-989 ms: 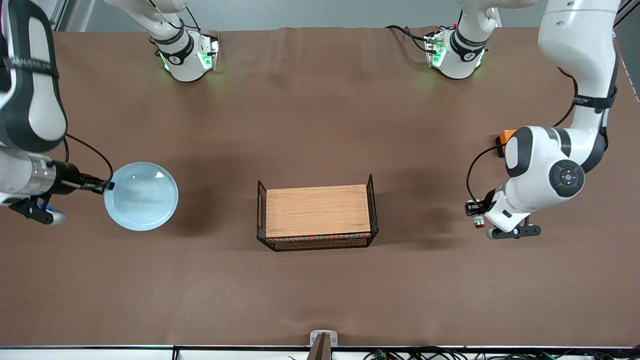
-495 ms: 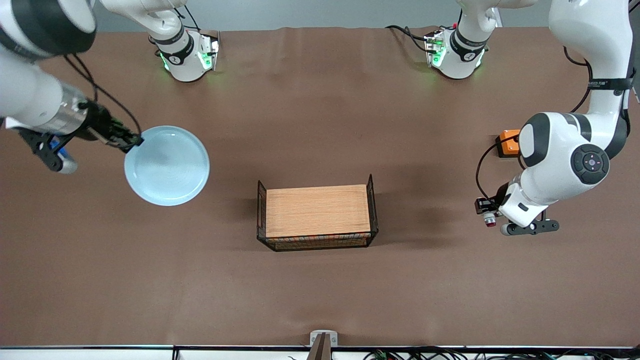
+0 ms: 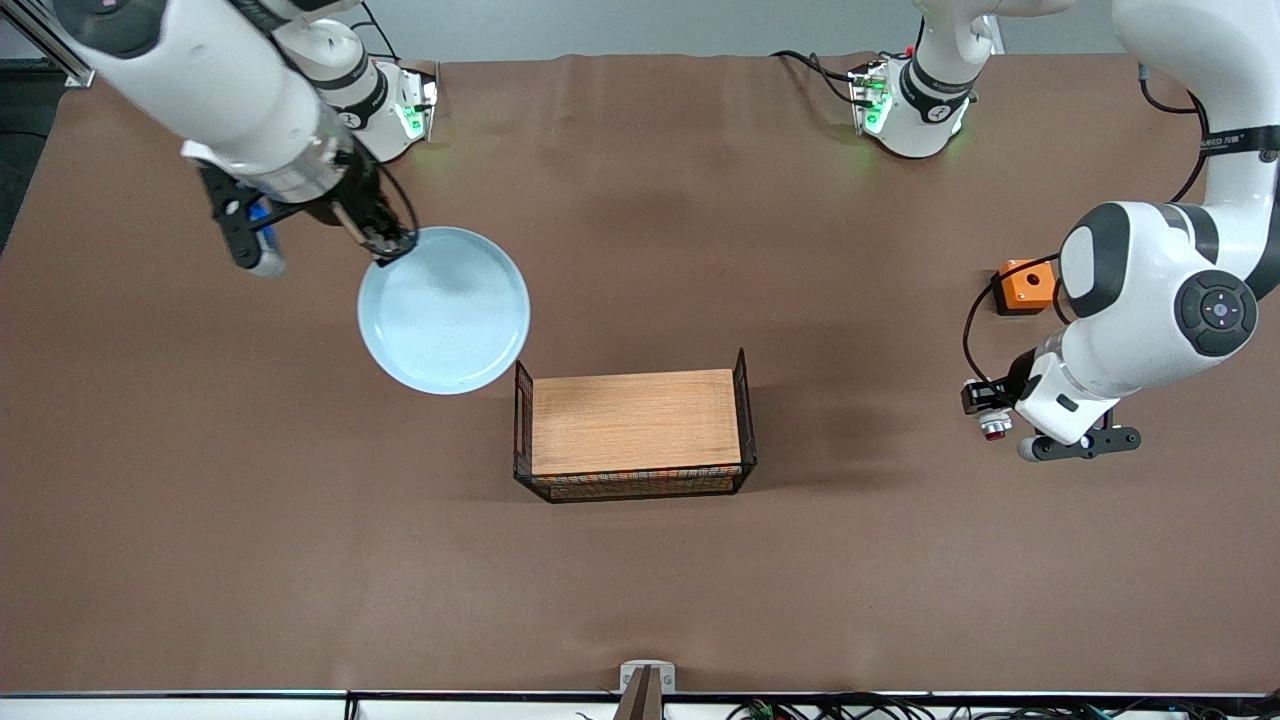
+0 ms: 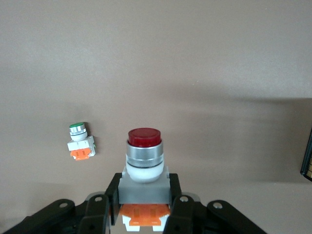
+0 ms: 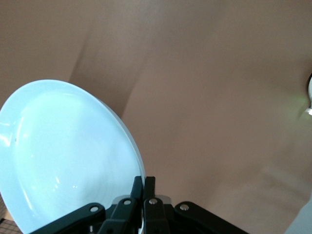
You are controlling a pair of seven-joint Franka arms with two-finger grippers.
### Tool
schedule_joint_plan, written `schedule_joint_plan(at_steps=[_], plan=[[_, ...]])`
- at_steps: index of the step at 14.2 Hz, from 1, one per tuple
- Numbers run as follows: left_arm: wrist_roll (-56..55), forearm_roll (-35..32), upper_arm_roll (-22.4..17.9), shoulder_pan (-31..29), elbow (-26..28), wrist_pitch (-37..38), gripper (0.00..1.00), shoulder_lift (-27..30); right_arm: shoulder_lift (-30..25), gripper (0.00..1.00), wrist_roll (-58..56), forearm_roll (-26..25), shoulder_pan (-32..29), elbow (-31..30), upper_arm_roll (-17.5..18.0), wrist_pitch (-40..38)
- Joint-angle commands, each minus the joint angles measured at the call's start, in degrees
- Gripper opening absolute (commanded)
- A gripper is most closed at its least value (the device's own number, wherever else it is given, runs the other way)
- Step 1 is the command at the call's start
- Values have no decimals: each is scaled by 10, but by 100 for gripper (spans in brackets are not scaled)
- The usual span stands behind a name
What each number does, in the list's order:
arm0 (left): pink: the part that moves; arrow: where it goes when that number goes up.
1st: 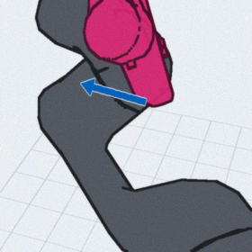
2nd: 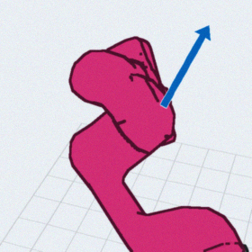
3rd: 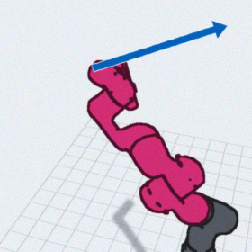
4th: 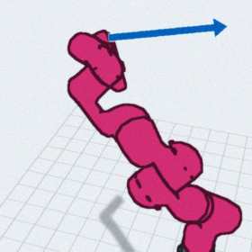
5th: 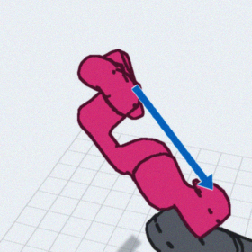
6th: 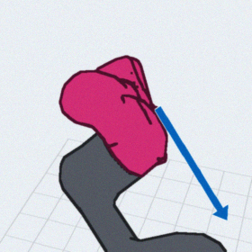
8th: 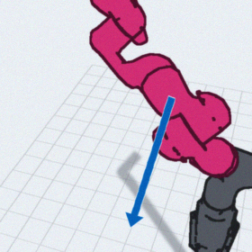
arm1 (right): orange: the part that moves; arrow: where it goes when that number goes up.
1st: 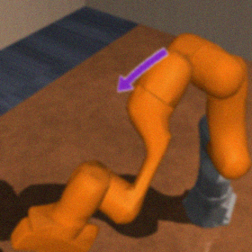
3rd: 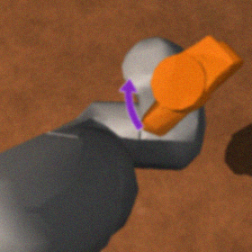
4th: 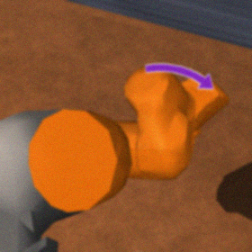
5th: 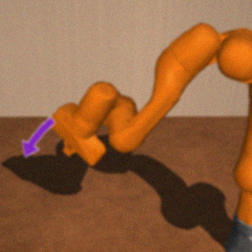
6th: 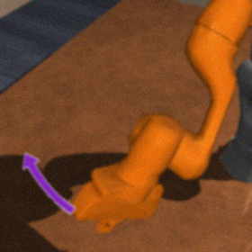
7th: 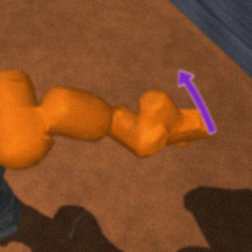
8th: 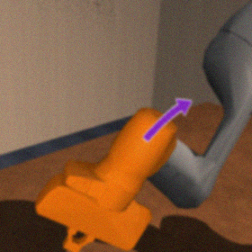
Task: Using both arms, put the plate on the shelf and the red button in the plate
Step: 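Carry the plate with the right gripper over the wire basket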
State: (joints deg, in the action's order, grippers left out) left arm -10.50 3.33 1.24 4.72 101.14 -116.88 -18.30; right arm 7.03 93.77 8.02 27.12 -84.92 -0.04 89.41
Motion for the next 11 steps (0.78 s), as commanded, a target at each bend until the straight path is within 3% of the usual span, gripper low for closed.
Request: schedule_joint_plan(at_steps=[1,7,11], plan=[[-19,-10,0,0,-7,14,30,3,53,0,94,9,37,51,-9,17],[-26,-10,1,1,-7,14,30,0,155,0,330,-8,111,126,-12,102],[-25,-10,1,-1,-7,13,30,-2,200,0,406,-46,146,148,-12,138]])
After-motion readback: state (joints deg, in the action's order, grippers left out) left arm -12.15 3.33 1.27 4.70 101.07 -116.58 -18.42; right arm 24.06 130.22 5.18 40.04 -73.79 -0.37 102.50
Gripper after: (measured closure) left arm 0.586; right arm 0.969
